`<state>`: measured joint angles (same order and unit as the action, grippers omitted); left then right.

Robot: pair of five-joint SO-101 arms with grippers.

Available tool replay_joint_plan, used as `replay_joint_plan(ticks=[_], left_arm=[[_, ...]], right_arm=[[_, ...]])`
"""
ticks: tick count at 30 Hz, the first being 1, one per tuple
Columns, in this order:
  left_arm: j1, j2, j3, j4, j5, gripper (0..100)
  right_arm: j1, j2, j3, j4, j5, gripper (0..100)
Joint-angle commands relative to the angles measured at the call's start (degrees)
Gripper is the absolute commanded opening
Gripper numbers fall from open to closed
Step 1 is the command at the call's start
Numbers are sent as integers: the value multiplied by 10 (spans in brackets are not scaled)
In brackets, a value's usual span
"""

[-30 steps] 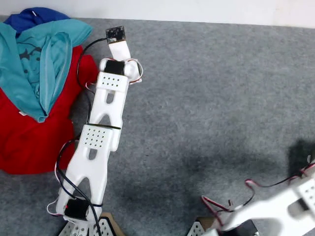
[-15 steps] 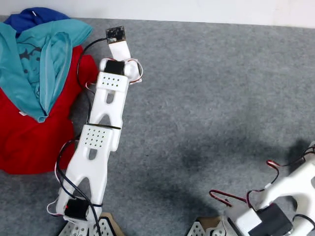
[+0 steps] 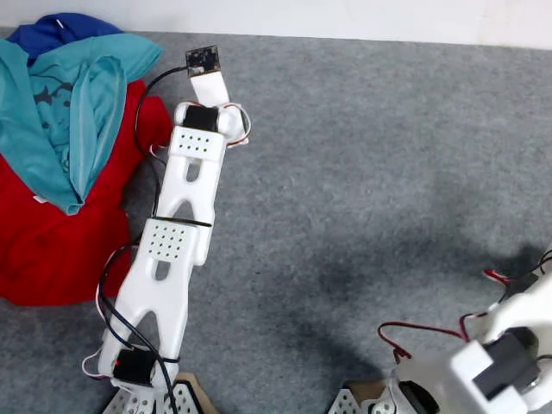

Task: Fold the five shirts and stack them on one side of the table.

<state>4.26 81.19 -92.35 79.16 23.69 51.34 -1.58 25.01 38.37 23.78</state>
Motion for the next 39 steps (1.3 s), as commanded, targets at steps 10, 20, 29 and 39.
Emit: replay_joint_plan(ticks=[10,20,29,39], left_arm=[[2,-7,-15,-8,-5,7],[3,-7,-15,-8,-5,7],[3,-7,-15,-8,-5,7],[3,-7,-15,-8,-5,7]], right_arm=[[6,36,-76,-10,-10,6],[3,-63,-70,109,-11,6],[-8,-94,8,174,57,6],[4,-94,82,80,74,76]])
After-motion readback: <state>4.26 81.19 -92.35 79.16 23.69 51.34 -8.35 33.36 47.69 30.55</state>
